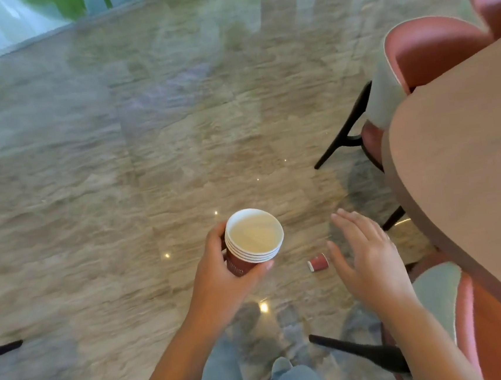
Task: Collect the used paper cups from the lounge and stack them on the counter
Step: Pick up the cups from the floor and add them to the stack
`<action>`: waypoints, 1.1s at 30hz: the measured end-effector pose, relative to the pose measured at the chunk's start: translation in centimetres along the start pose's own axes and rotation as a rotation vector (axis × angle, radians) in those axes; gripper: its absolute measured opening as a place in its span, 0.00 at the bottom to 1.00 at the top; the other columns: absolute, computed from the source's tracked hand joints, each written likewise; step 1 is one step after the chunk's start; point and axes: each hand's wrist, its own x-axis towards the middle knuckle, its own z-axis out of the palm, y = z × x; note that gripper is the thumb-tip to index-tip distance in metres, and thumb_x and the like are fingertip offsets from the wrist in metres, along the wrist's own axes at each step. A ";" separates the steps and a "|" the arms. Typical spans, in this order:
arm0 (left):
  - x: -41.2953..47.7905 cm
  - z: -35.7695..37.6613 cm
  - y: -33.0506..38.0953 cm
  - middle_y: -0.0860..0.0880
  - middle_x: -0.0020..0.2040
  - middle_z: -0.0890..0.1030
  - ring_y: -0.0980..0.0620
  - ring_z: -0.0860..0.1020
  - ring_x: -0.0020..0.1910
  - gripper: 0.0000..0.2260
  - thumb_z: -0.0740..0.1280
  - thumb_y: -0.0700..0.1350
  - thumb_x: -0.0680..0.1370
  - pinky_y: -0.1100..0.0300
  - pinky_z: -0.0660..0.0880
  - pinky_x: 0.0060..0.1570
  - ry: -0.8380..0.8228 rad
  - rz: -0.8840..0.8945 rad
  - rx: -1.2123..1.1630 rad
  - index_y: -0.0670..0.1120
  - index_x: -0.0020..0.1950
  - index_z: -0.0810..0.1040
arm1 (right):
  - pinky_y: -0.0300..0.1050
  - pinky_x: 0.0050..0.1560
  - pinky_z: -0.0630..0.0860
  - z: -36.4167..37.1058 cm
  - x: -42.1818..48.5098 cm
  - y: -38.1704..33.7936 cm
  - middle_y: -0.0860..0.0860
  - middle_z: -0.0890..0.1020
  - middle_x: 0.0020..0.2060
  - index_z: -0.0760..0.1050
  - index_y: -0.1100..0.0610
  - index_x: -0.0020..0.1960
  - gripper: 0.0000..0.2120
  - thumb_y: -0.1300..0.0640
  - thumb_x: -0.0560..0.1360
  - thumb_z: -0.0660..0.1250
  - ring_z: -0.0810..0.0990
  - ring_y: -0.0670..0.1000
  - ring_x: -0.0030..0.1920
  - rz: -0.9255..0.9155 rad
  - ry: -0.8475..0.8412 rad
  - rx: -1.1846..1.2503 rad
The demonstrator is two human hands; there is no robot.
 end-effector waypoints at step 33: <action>37.4 3.8 1.9 0.72 0.55 0.74 0.70 0.75 0.53 0.29 0.74 0.60 0.59 0.78 0.69 0.46 -0.723 0.284 0.068 0.72 0.56 0.66 | 0.58 0.62 0.70 5.9 22.2 -2.5 0.54 0.76 0.62 0.72 0.59 0.63 0.19 0.57 0.73 0.66 0.71 0.57 0.64 0.730 0.362 -0.044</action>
